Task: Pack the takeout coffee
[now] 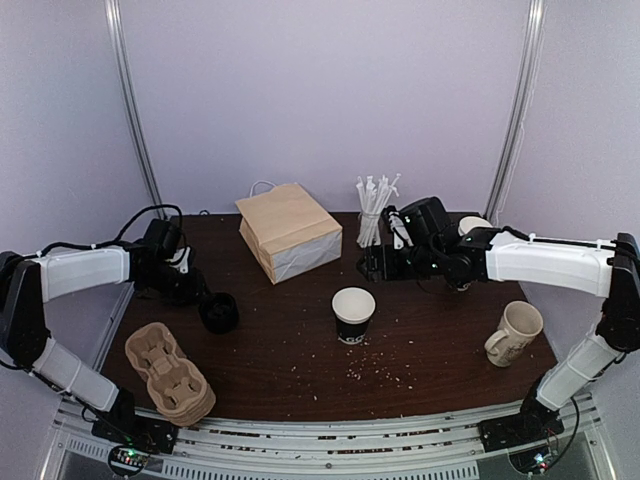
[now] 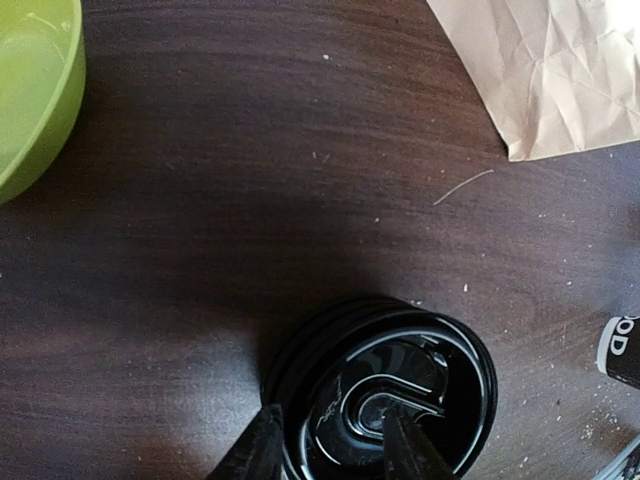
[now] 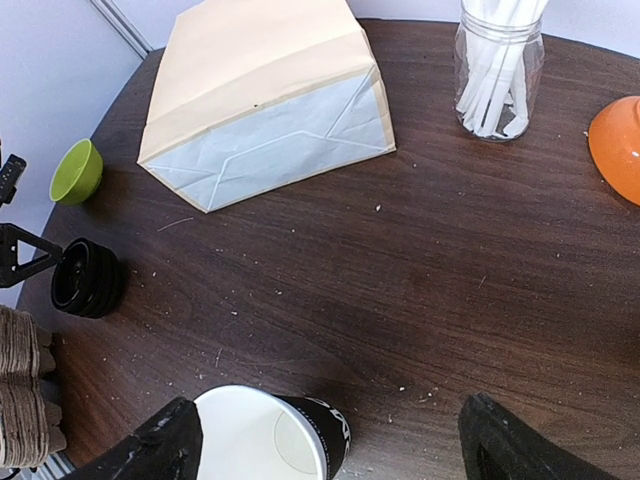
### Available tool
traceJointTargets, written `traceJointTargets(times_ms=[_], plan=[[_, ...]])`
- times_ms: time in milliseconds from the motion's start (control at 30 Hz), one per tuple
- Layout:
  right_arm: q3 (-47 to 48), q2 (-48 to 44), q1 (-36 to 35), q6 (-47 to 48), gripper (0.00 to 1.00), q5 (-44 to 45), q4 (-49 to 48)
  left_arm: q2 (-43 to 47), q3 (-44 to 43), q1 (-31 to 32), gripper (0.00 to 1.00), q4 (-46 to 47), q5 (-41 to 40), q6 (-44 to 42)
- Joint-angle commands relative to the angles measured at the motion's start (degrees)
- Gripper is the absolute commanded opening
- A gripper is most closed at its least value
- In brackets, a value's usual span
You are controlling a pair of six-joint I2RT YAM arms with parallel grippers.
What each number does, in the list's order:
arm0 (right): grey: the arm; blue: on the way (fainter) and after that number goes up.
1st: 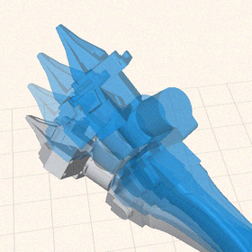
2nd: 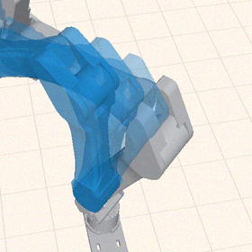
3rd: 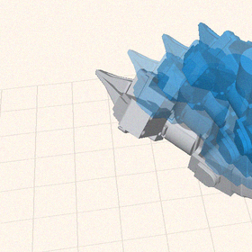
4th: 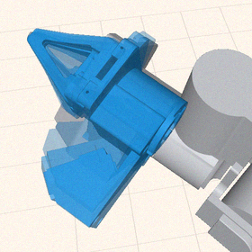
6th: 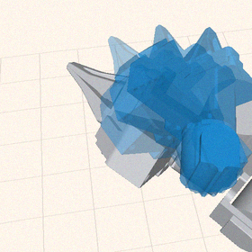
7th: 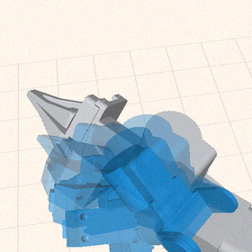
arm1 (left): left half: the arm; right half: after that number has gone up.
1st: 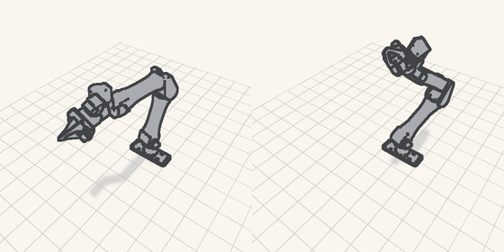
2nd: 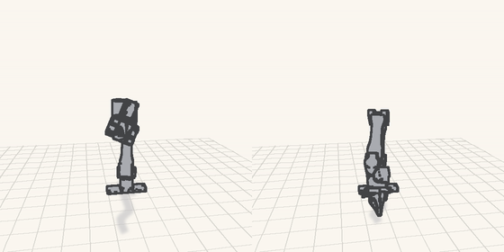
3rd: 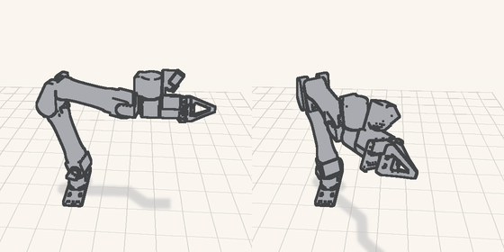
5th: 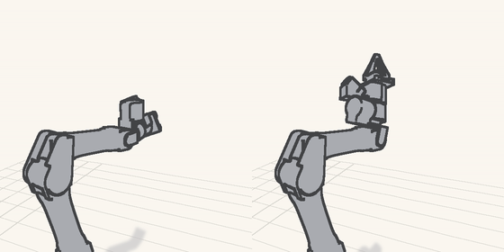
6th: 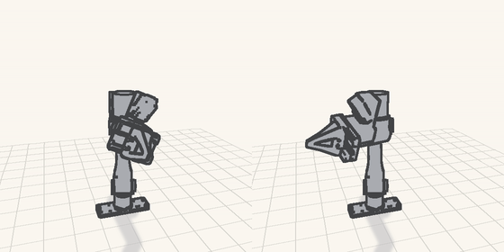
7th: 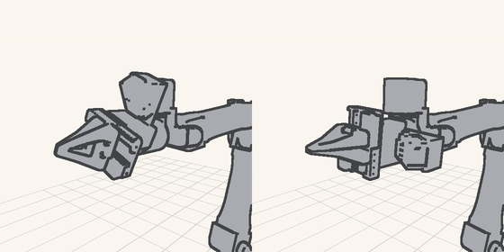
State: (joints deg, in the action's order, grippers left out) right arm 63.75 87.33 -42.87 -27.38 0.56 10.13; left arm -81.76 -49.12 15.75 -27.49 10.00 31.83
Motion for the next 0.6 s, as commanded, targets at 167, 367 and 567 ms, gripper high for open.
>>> traceJointTargets(times_ms=[167,367,567], plan=[[-1.38,-0.92,0.24,0.12,0.91,-0.55,-0.81,2.35,0.67,0.65,0.38,-1.31,-1.20,-0.11],[-1.76,-1.51,0.20,0.13,0.91,-0.56,-0.98,3.80,0.28,0.72,0.41,-2.65,-2.95,0.18],[-2.17,-1.48,0.23,-0.14,0.91,-0.81,-1.34,2.58,0.65,1.15,0.38,-2.43,-3.30,0.17]])
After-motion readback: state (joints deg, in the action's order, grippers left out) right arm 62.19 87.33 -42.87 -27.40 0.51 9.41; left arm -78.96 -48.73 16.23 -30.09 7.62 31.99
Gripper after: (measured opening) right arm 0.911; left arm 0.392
